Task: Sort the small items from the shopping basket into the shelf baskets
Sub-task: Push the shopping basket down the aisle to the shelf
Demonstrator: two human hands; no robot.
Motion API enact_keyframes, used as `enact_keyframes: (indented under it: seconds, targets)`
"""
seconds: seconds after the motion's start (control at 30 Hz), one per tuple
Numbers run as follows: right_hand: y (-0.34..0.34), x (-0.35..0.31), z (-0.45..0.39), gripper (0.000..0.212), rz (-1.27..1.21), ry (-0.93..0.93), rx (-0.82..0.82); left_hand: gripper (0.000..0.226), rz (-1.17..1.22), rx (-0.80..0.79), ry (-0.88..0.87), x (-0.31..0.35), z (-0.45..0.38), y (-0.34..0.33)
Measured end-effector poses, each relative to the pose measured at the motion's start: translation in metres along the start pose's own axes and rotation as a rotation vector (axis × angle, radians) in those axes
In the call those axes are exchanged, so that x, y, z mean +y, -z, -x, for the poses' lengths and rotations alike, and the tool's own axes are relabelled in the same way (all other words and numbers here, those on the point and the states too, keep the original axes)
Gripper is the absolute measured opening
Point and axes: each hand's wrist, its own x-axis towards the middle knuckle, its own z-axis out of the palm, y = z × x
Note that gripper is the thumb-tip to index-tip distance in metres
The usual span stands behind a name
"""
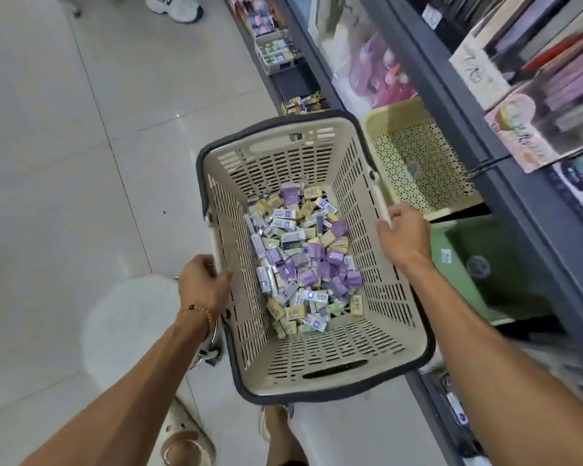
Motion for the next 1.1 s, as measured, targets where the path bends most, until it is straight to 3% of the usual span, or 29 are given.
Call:
enact_keyframes:
  seconds: [0.3, 0.53, 0.7, 0.83, 0.93, 1.1]
  targets:
    - [-0.07, 0.038, -0.02, 0.015, 0.12, -0.035, -0.006, 0.019, -0.022, -0.025, 0.009, -0.045, -0.021, -0.037]
    - [-0.083, 0.057, -0.027, 0.017, 0.182, -0.059, 0.03, 0.015, 0.02, -0.059, -0.022, -0.048, -0.028, -0.053]
    - [-0.074, 0.047, -0.015, 0.03, 0.191, -0.067, 0.007, 0.016, -0.089, -0.177, -0.107, -0.038, -0.034, -0.032]
    - [-0.073, 0.03, 0.025, 0.032, 0.218, -0.062, 0.101, 0.029, -0.087, -0.222, -0.221, -0.03, -0.033, -0.005]
    - [-0.081, 0.01, 0.057, 0.031, 0.104, -0.112, 0.155, 0.026, 0.021, -0.372, -0.32, -0.014, -0.038, 0.009]
    - [-0.109, -0.005, 0.098, 0.019, -0.235, -0.28, 0.306, 0.019, -0.062, -0.708, -0.629, 0.022, -0.064, 0.02]
